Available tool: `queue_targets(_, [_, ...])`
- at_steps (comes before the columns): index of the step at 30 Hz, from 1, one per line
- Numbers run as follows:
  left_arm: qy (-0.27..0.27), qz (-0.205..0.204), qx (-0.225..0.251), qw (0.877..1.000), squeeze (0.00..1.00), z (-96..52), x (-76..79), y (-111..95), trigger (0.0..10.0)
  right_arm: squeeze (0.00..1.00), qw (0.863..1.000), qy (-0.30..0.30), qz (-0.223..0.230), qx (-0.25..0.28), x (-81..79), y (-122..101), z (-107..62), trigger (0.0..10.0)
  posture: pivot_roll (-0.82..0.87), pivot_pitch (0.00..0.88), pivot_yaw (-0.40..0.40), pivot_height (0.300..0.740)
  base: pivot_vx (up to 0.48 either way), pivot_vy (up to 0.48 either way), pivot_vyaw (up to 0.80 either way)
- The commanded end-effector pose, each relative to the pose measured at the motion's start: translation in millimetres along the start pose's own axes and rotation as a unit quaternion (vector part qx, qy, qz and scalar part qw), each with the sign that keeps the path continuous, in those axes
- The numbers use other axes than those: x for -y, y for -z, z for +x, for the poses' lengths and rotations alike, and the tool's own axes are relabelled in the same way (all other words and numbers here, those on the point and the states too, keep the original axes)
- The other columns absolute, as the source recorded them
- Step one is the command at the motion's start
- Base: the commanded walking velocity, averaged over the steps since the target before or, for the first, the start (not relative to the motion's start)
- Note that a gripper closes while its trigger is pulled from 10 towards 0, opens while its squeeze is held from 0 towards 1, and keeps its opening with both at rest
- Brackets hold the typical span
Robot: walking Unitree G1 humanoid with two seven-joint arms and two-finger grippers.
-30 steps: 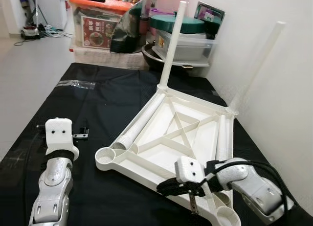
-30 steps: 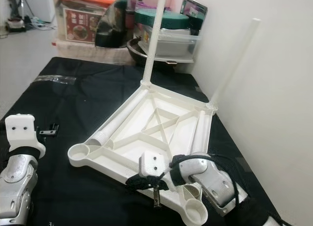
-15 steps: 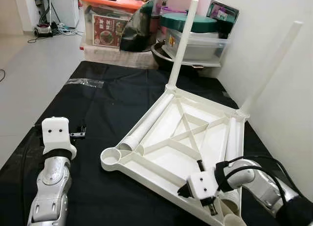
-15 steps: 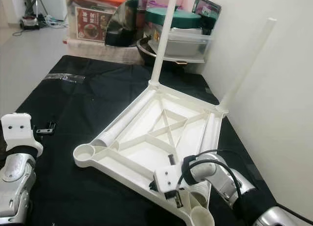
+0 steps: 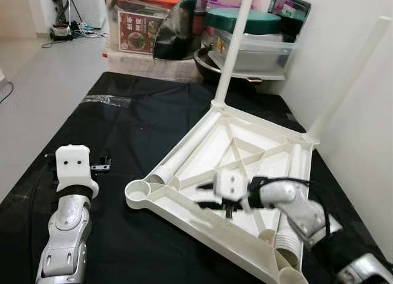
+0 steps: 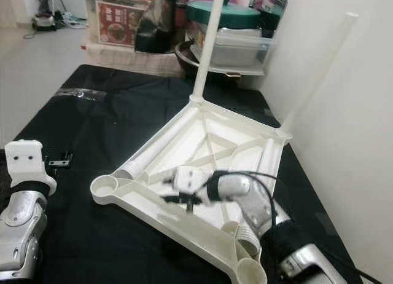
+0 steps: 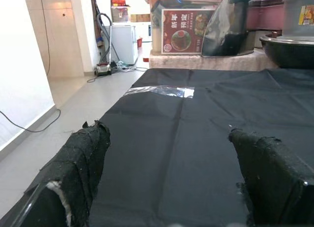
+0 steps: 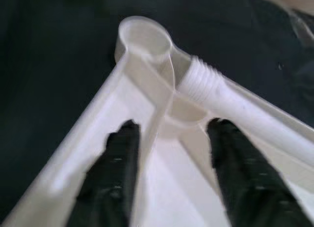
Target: Building children table
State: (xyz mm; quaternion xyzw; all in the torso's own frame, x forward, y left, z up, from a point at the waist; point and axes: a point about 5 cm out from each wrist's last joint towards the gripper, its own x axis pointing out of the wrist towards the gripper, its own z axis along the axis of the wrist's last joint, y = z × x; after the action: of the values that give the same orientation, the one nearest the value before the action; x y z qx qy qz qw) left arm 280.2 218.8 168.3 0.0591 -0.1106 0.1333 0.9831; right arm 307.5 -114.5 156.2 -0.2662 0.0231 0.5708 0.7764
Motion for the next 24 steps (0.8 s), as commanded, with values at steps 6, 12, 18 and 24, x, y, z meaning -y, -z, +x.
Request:
queue_targets(6, [0.007, 0.004, -0.009, 1.0, 0.0, -0.7, 3.8, 4.3, 10.0, 1.0, 0.994, 0.011, 0.109, 0.029, -11.0, -1.3, 9.0, 10.0, 0.1, 0.0, -0.164, 0.74, 0.0, 0.0, 0.0])
queue_targets(12, [0.007, 0.003, -0.012, 1.0, 0.0, -2.2, 4.5, 6.1, 10.0, 1.0, 0.976, 0.046, 0.213, 0.025, -7.5, -9.0, 17.7, 10.0, 0.1, 0.0, -0.168, 0.74, 0.0, 0.0, 0.0])
queue_targets(18, [0.006, 0.004, -0.012, 1.0, 0.0, -1.8, 3.6, 6.2, 10.0, 1.0, 0.971, -0.011, 0.239, -0.011, -33.7, -5.9, 20.4, 10.0, 0.1, 0.0, -0.163, 0.74, 0.0, 0.0, 0.0])
queue_targets(24, [0.006, 0.007, -0.01, 1.0, 0.0, 1.3, 0.9, 5.5, 10.0, 0.2, 0.972, -0.048, 0.221, -0.071, -46.1, 9.1, 8.8, 10.0, 0.1, 0.0, -0.16, 0.74, 0.0, 0.0, 0.0])
